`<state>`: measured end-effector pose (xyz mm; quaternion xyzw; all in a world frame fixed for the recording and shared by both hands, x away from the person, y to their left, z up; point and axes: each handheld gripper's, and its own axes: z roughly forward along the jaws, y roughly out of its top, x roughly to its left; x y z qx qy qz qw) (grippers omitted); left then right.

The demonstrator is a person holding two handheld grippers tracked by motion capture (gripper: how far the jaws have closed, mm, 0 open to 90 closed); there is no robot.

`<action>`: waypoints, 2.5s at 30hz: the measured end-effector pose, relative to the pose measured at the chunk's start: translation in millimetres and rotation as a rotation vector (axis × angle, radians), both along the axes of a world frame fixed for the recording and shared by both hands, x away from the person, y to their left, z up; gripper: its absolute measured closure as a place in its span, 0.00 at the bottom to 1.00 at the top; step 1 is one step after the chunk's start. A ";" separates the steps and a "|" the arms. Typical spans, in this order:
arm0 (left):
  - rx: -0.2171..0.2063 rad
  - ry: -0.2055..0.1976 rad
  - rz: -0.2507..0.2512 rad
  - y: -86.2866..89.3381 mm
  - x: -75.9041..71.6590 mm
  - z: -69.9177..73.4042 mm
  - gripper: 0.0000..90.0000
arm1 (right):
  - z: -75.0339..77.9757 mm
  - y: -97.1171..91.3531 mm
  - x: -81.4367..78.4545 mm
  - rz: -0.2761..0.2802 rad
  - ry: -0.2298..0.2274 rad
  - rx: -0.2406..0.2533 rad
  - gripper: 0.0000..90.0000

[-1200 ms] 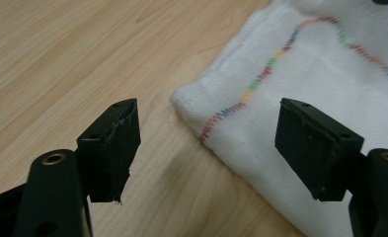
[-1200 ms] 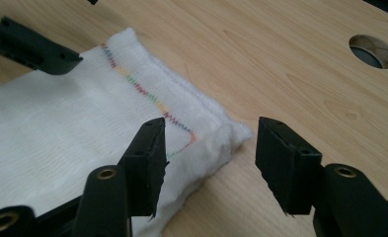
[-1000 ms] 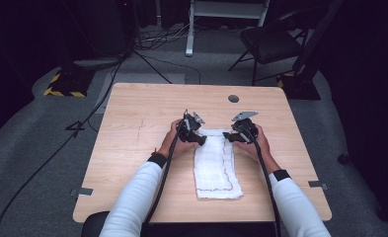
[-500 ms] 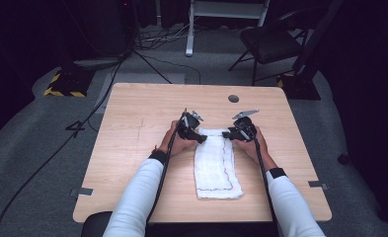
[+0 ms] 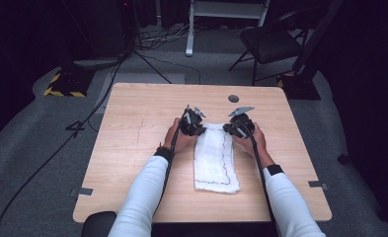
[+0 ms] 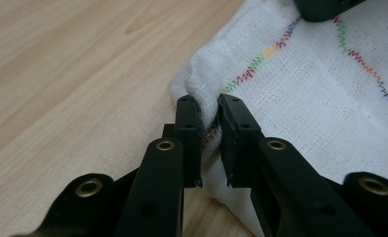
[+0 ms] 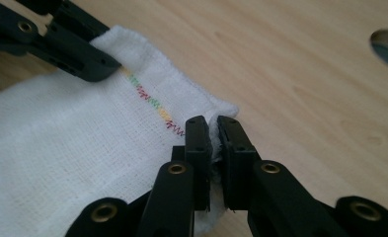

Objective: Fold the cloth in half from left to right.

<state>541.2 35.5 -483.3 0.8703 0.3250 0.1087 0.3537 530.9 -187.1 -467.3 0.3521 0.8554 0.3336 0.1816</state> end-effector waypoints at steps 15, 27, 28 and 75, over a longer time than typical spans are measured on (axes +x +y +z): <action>-0.074 -0.156 -0.063 13.7 -23.0 51.2 0.88 | 49.0 -10.4 -18.7 0.071 -0.129 0.110 0.94; -0.091 -0.162 -0.200 26.2 -73.5 49.4 0.88 | 47.1 -21.1 -64.1 0.205 -0.111 0.135 0.94; -0.087 -0.162 -0.218 27.3 -77.4 49.4 0.88 | 45.7 -21.9 -67.9 0.215 -0.104 0.140 0.94; 0.151 -0.095 -0.414 20.9 -173.7 1.6 0.85 | -18.0 -43.5 -162.6 0.362 0.049 -0.013 0.89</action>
